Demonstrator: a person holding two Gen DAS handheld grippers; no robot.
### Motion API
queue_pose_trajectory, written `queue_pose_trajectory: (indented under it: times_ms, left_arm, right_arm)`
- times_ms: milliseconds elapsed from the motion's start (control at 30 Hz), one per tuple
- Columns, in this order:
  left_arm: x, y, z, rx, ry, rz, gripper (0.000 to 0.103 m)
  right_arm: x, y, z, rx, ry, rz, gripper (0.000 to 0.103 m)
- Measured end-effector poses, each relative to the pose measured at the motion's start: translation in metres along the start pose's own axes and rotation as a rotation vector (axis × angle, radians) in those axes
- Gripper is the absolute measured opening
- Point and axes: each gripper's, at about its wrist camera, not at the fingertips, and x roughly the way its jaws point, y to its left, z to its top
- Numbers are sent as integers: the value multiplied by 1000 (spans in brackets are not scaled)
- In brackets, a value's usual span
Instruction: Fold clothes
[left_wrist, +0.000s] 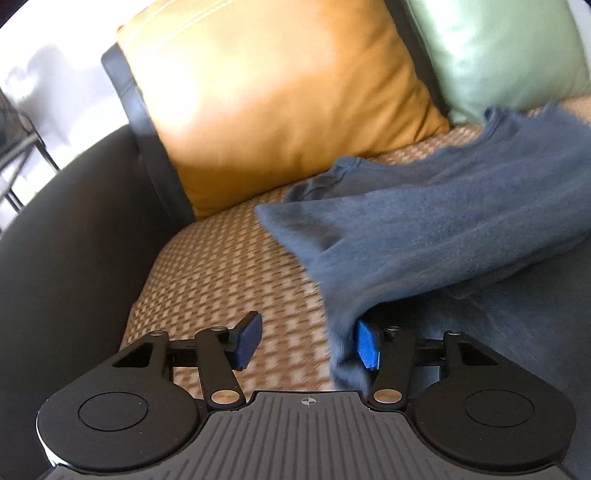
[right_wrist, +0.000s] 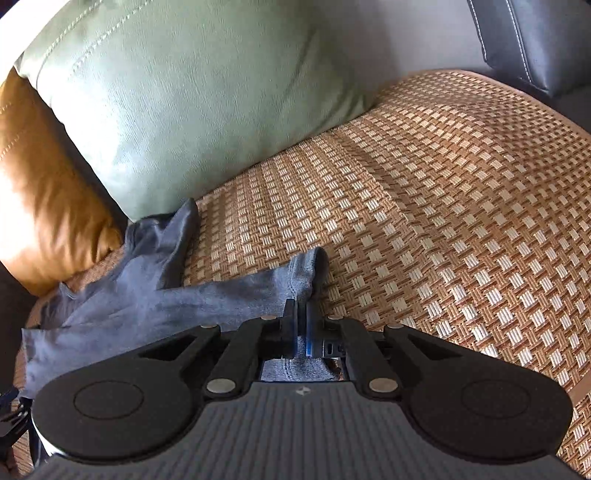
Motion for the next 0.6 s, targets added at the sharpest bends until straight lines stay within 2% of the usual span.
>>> queue_pose_trajectory:
  times_ms: [33,100,200,333,400,433,467,600]
  left_arm:
    - [-8,10,4,-57,-11,-36,67]
    - [-24,28,14,-167,-33,-109,49]
    - [-25,24,40,-278,-55,-222,46]
    - [-11,0,59,-258,-49,-164,46]
    - [-4,-2,54,-233,0,-105,47]
    - [-4,1,48,-242,12,-93,52]
    - [-2,2,44,-252,22,-88,48]
    - [15,-28,53,-281,29,-185,48]
  right_arm:
    - [-2,0,1,3,-2,8,5]
    - [-6,1,3,5,-5,21,5]
    - [-13,6,3,3,-12,31,5]
    - [-15,7,2,1,-3,35,5]
    - [-17,5,3,-6,2,38,5]
    - [-17,5,4,-10,4,40,5]
    - [-17,4,4,-10,6,45,5]
    - [-14,4,5,-12,8,51,5]
